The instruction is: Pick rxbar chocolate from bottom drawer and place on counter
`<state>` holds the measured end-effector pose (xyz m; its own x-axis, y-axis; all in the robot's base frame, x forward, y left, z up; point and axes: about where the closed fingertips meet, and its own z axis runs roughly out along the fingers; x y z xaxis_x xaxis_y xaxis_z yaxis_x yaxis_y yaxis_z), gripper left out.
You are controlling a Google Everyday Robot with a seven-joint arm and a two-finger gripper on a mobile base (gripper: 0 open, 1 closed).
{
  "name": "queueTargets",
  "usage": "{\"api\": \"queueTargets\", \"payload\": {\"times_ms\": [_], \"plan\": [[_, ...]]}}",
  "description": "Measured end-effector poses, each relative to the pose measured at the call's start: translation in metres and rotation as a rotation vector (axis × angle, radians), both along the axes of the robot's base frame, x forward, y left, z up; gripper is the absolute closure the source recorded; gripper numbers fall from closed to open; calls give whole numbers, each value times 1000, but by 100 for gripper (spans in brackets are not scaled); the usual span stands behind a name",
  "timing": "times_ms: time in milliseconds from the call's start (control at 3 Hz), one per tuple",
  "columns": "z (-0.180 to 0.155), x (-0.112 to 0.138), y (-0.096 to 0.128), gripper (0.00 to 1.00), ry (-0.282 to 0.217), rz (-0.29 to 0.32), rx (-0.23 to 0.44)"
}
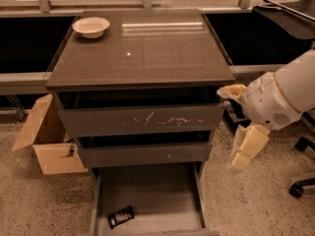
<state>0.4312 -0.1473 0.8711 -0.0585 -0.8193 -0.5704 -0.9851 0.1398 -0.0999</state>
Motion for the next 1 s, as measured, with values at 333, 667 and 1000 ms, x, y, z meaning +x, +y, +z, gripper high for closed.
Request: {"api": "queueTargets", "payload": {"times_ms": [333,667,1000], "plan": [[-41,4,7,0,13,28,37],[-102,11,25,0,37,121,118],[-139,17,38,0,68,173,196]]}}
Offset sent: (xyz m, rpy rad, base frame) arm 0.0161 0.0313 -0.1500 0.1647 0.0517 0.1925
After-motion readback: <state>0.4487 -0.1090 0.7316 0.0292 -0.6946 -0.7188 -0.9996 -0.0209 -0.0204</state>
